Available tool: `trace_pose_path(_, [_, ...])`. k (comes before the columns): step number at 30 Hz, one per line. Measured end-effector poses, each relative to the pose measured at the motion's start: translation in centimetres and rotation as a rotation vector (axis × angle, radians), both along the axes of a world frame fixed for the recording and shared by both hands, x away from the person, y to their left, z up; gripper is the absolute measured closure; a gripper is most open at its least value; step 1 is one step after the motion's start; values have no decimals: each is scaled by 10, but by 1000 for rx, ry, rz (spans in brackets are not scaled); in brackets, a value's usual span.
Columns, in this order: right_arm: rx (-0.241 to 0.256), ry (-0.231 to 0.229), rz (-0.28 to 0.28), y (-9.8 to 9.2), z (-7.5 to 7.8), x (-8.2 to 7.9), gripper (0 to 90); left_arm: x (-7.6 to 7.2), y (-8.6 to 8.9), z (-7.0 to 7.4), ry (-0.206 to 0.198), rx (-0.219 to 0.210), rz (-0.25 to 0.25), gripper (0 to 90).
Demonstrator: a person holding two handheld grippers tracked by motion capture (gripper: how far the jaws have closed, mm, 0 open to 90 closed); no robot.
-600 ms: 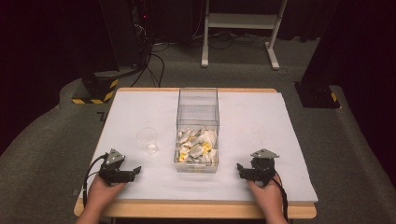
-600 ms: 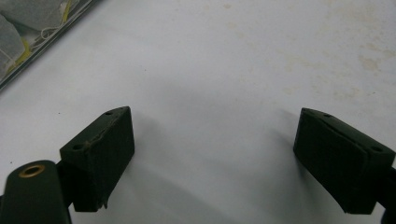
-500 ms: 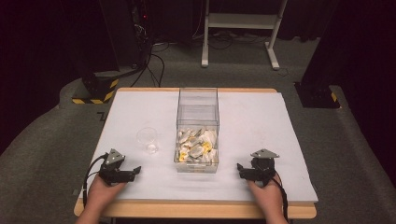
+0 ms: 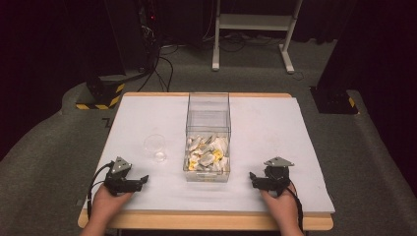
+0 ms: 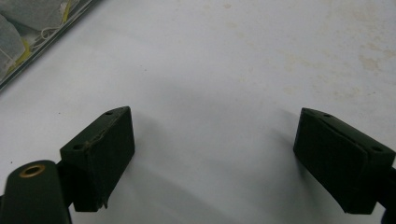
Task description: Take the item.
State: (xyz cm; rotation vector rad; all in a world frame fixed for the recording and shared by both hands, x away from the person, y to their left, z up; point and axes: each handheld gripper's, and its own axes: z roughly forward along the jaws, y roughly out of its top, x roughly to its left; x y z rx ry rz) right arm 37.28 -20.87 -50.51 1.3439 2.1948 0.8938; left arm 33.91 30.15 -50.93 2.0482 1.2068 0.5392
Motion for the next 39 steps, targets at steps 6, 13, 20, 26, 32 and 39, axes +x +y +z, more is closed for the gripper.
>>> trace_pose_path(6, [-1, -2, 0, 0, 0, 0, 122, 0, 0, 0, 3, -2, -1, 159])
trace_pose_path(13, [-4, -6, 2, 0, 0, 0, 123, 0, 0, 0, 5, -1, -1, 158])
trace_pose_path(20, [0, 0, 0, 0, 0, 0, 122, -3, -2, 10, -1, -11, -5, 151])
trace_pose_path(26, [-2, -2, 0, 0, 0, 0, 122, -12, -4, 24, -46, -33, -10, 156])
trace_pose_path(32, [0, 0, 0, 0, 0, 0, 122, -13, -8, 33, -68, -47, -44, 158])
trace_pose_path(39, [-2, -2, 2, 0, 0, 0, 123, -16, -10, 36, -75, -71, -64, 160])
